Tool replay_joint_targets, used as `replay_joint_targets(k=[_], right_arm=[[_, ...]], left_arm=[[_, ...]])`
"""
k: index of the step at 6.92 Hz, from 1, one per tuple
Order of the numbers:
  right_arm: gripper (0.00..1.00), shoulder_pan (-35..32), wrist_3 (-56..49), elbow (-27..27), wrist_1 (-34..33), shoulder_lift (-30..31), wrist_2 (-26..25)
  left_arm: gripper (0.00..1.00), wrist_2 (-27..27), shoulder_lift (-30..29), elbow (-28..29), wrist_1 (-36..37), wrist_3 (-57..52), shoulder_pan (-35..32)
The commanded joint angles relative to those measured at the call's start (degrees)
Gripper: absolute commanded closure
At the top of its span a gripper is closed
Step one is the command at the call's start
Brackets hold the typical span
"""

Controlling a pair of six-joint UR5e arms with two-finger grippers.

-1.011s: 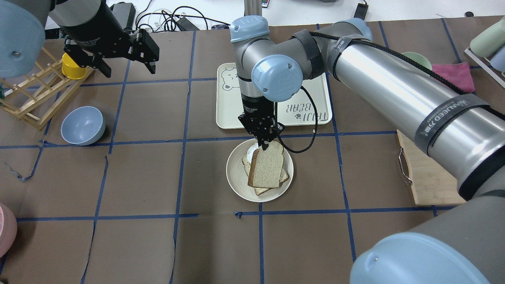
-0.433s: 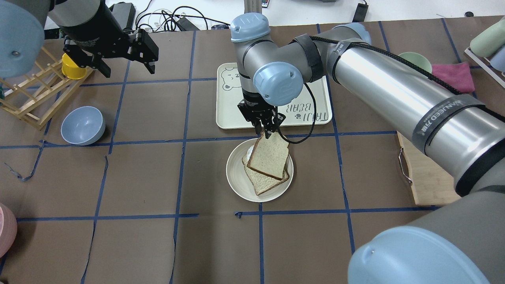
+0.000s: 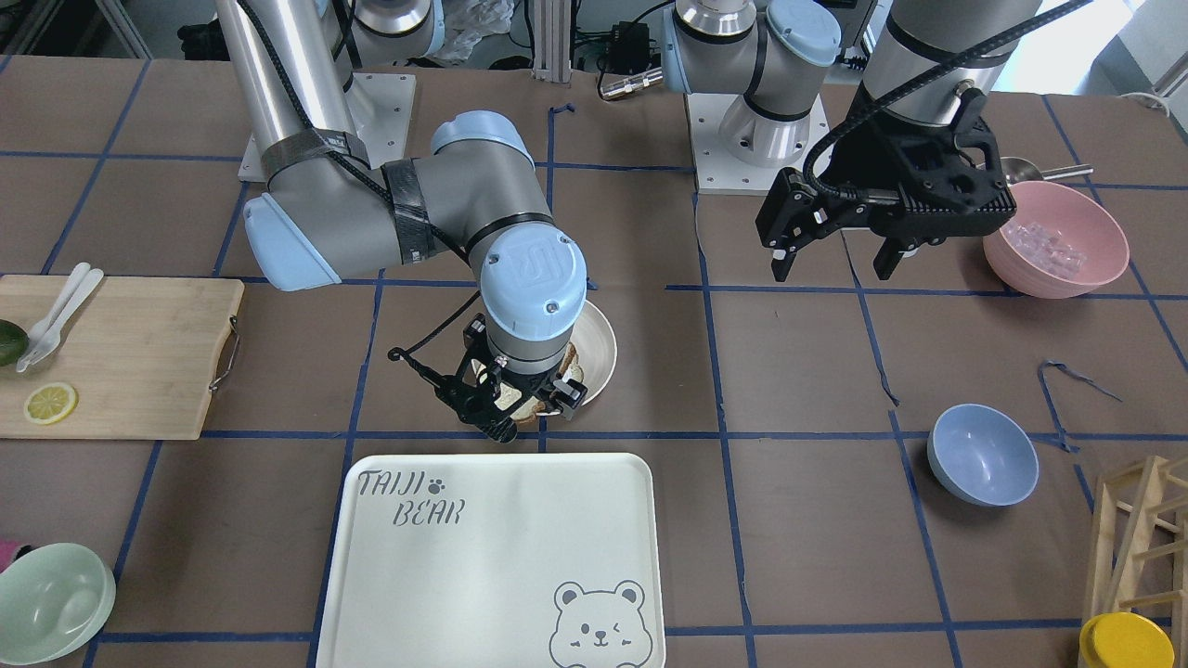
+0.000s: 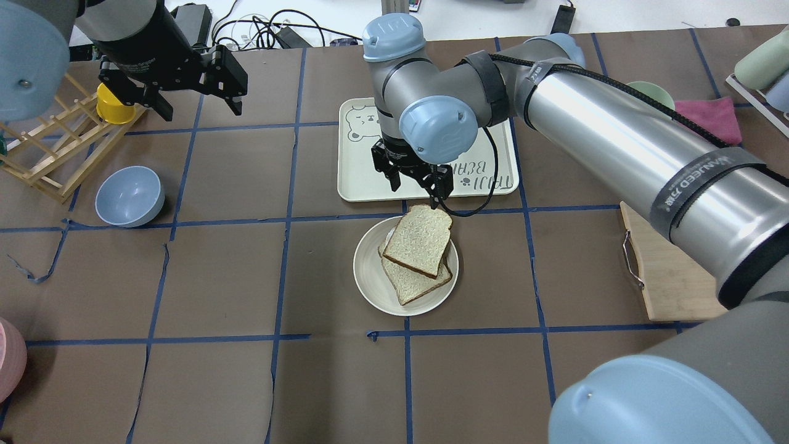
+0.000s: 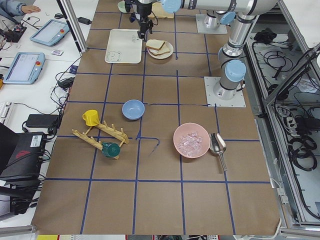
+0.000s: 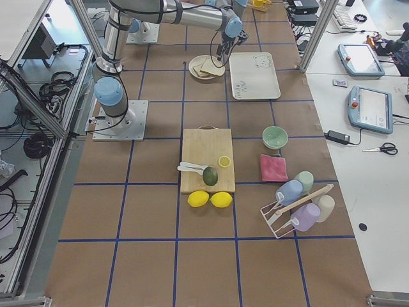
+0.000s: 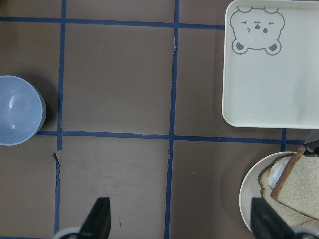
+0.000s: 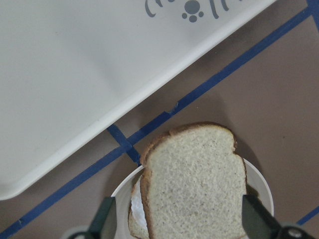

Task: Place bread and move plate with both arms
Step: 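Lower the bread onto the egg on the plate and release, then raise the right gripper and withdraw it away from the plate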

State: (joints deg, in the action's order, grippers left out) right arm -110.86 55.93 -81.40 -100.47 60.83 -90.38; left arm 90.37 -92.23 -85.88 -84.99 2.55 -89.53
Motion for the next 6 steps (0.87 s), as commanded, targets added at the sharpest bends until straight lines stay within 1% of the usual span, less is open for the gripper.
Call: replay_joint_targets(k=[1, 3, 4, 5, 6], right_arm=[[0.02, 2.0, -5.4, -0.2, -0.6, 3.4, -0.1], [0.00, 5.8, -10.6, -0.4, 0.4, 7.3, -0.4], [0.00, 6.5, -14.4, -0.5, 0.4, 9.8, 0.2], [0.00, 7.3, -20.9, -0.6, 1.1, 11.5, -0.4], [0.00, 9.8, -24.0, -0.6, 2.3, 12.6, -0.4]], left_arm=[[0.00, 0.2, 0.0, -0.1, 0.0, 0.0, 0.0], [0.00, 0.2, 0.0, 0.0, 0.0, 0.0, -0.1], [0.00, 0.2, 0.1, 0.0, 0.0, 0.0, -0.2], [0.00, 0.2, 0.2, -0.1, -0.1, 0.0, -0.2], [0.00, 0.2, 0.2, -0.1, -0.1, 0.0, -0.2]])
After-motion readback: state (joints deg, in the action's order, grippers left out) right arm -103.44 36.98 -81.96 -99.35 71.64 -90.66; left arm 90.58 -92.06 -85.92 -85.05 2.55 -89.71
